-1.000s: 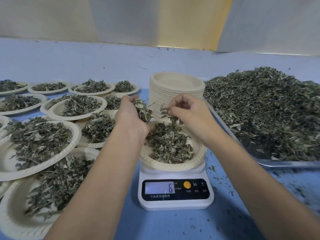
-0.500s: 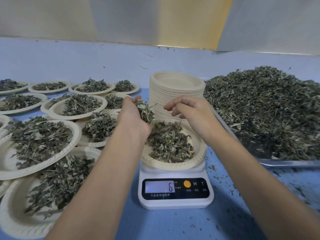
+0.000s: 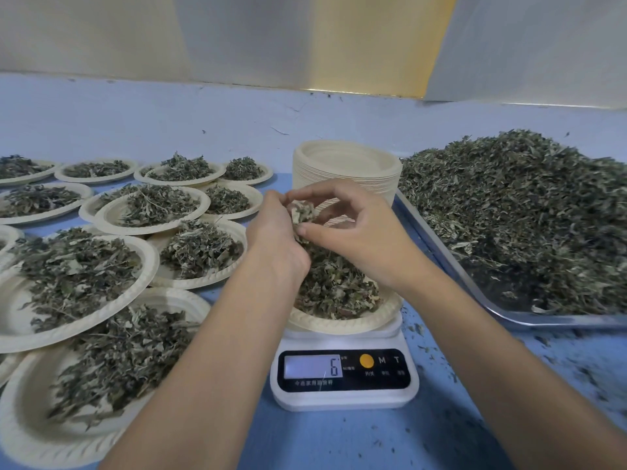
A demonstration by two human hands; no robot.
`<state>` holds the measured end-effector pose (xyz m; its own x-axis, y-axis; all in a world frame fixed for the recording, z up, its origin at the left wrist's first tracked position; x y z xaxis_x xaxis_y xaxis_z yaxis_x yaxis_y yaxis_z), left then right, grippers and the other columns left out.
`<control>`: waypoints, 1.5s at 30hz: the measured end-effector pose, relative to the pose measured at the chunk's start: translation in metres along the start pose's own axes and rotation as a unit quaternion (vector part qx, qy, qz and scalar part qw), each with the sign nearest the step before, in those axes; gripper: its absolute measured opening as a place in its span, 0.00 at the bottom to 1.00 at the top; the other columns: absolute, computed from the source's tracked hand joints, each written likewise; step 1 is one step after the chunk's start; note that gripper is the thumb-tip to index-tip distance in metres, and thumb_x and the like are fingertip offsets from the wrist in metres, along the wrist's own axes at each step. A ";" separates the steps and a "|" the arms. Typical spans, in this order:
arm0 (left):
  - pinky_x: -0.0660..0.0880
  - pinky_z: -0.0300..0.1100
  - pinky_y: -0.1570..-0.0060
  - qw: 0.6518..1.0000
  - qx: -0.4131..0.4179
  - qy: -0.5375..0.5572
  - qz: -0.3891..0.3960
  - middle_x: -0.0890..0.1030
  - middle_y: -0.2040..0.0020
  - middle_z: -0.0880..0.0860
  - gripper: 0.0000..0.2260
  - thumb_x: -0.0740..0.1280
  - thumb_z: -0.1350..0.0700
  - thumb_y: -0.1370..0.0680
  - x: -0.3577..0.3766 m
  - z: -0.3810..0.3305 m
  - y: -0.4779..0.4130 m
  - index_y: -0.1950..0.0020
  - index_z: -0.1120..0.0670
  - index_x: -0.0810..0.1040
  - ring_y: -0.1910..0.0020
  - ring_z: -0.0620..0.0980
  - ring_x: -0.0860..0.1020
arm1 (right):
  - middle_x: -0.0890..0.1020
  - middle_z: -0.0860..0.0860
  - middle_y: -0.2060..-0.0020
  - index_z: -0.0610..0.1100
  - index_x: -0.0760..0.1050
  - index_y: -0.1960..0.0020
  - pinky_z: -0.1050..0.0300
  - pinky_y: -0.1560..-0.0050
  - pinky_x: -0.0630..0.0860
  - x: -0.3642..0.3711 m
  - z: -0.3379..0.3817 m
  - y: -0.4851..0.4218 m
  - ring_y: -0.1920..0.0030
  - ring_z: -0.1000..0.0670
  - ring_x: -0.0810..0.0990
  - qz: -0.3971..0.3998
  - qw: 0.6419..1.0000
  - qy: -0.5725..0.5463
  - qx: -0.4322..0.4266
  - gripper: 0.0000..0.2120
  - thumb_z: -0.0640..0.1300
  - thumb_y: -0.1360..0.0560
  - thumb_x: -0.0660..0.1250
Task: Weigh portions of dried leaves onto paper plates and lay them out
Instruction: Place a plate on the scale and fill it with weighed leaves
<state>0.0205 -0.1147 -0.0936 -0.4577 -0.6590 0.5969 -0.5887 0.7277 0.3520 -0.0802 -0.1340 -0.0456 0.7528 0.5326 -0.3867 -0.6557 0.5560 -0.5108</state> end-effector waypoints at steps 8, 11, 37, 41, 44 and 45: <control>0.73 0.45 0.58 0.993 0.089 -0.071 -0.013 0.75 0.60 0.54 0.10 0.58 0.59 0.23 0.003 -0.005 0.003 0.61 0.54 0.75 0.59 0.53 0.75 | 0.81 0.49 0.54 0.45 0.78 0.57 0.58 0.58 0.76 0.003 -0.002 0.002 0.61 0.56 0.78 -0.016 0.999 0.033 0.007 0.11 0.30 0.33 0.69; 0.68 0.45 0.56 0.992 0.105 -0.071 -0.014 0.73 0.67 0.51 0.10 0.59 0.59 0.23 0.003 -0.006 0.004 0.61 0.54 0.77 0.61 0.52 0.72 | 0.81 0.58 0.63 0.46 0.75 0.61 0.68 0.61 0.71 0.001 -0.001 0.001 0.65 0.63 0.76 -0.023 1.000 0.012 0.005 0.13 0.29 0.34 0.68; 0.62 0.41 0.50 0.999 0.031 -0.001 0.010 0.63 0.80 0.44 0.11 0.57 0.58 0.20 -0.002 -0.007 -0.001 0.61 0.53 0.74 0.81 0.43 0.62 | 0.82 0.51 0.65 0.47 0.80 0.65 0.51 0.52 0.76 -0.030 -0.028 -0.001 0.62 0.54 0.78 -0.118 0.987 -0.002 0.113 0.16 0.30 0.30 0.60; 0.60 0.42 0.51 0.999 0.032 -0.003 0.018 0.62 0.81 0.44 0.12 0.56 0.57 0.20 0.000 -0.007 0.000 0.61 0.53 0.74 0.82 0.42 0.62 | 0.83 0.56 0.59 0.47 0.80 0.59 0.56 0.59 0.76 -0.024 -0.026 -0.002 0.62 0.55 0.81 -0.088 0.991 -0.012 0.104 0.16 0.28 0.29 0.62; 0.63 0.40 0.45 0.999 0.038 -0.006 0.013 0.63 0.81 0.44 0.11 0.57 0.58 0.20 -0.001 -0.007 -0.001 0.61 0.53 0.74 0.80 0.43 0.63 | 0.83 0.54 0.56 0.45 0.80 0.54 0.61 0.63 0.75 -0.019 -0.019 -0.002 0.63 0.55 0.80 -0.058 0.994 -0.048 0.082 0.11 0.30 0.28 0.66; 0.66 0.39 0.47 0.999 0.040 -0.010 0.008 0.63 0.81 0.44 0.11 0.57 0.58 0.21 -0.002 -0.007 -0.001 0.61 0.53 0.74 0.79 0.43 0.63 | 0.83 0.53 0.56 0.44 0.79 0.53 0.63 0.63 0.75 -0.015 -0.015 -0.002 0.62 0.55 0.79 -0.043 0.994 -0.067 0.070 0.10 0.30 0.28 0.68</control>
<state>0.0266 -0.1127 -0.0898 -0.4802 -0.6525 0.5861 -0.6327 0.7205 0.2838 -0.0894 -0.1534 -0.0502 0.7977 0.5552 -0.2356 -0.5986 0.6812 -0.4215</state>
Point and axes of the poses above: each hand's wrist, its own y-axis away from the middle knuckle, its own x-axis out of the palm, z = x × y, the point moved 6 cm from there along -y, towards the middle knuckle
